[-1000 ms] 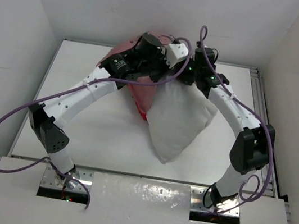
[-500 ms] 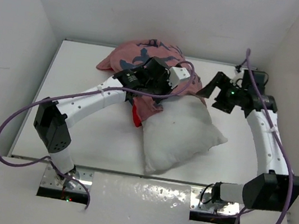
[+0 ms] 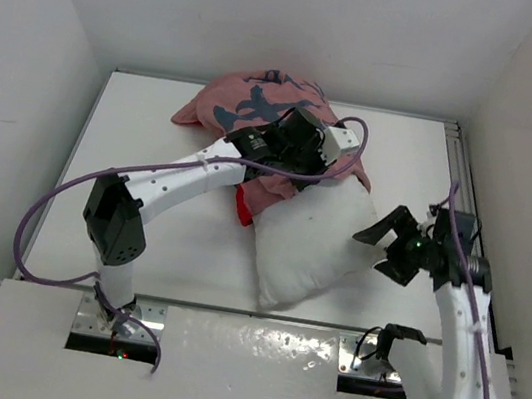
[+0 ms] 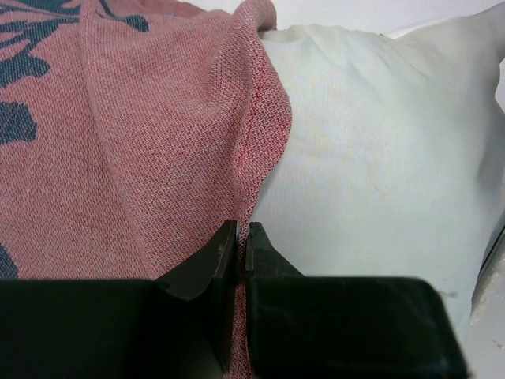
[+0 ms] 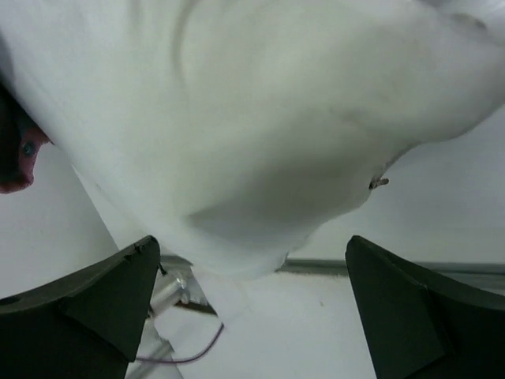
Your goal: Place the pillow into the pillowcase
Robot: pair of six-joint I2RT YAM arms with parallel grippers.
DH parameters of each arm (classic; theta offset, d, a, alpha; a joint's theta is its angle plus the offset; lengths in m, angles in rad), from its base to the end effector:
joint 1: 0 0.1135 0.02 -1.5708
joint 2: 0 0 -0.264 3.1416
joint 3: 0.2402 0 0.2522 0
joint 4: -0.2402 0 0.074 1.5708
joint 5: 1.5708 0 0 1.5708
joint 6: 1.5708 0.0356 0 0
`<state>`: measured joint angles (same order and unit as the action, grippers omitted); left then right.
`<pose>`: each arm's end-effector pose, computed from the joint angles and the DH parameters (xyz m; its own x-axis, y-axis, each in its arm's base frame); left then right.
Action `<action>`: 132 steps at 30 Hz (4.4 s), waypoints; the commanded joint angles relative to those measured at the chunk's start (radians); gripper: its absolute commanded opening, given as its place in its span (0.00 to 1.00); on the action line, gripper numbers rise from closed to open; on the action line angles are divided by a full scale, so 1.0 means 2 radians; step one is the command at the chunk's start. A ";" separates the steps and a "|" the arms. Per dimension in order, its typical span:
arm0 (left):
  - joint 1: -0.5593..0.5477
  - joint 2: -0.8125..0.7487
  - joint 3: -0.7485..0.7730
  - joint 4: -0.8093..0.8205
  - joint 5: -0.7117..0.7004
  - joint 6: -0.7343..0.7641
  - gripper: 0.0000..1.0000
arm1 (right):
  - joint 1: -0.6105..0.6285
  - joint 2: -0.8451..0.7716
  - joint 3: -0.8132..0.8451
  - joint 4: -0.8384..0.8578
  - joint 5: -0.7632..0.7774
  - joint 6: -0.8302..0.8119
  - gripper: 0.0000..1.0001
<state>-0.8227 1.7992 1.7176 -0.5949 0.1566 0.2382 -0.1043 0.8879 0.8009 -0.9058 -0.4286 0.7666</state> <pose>0.2775 -0.3072 0.3421 -0.2235 0.5834 -0.7808 0.8845 0.4580 0.0891 0.1614 -0.0020 0.2677 -0.6909 0.7067 -0.1521 0.4834 0.6081 0.6297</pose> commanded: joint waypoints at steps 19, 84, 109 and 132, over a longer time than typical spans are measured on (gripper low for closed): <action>-0.070 -0.049 0.009 -0.041 0.031 0.076 0.00 | 0.218 -0.064 -0.361 0.723 0.152 0.235 0.49; 0.007 -0.088 0.293 0.200 -0.270 0.262 0.00 | 0.104 0.280 0.455 0.281 0.098 -0.155 0.99; 0.032 -0.121 0.233 0.090 -0.180 0.134 0.00 | 0.175 0.209 0.390 0.401 0.011 -0.341 0.99; 0.029 -0.128 0.221 0.049 -0.125 0.088 0.00 | 0.249 0.407 0.492 0.466 0.075 -0.236 0.04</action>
<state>-0.7715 1.6218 2.1418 -0.6018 -0.1127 0.4347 0.4217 1.7248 1.7439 -0.0441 -0.3851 0.1967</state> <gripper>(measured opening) 0.050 0.085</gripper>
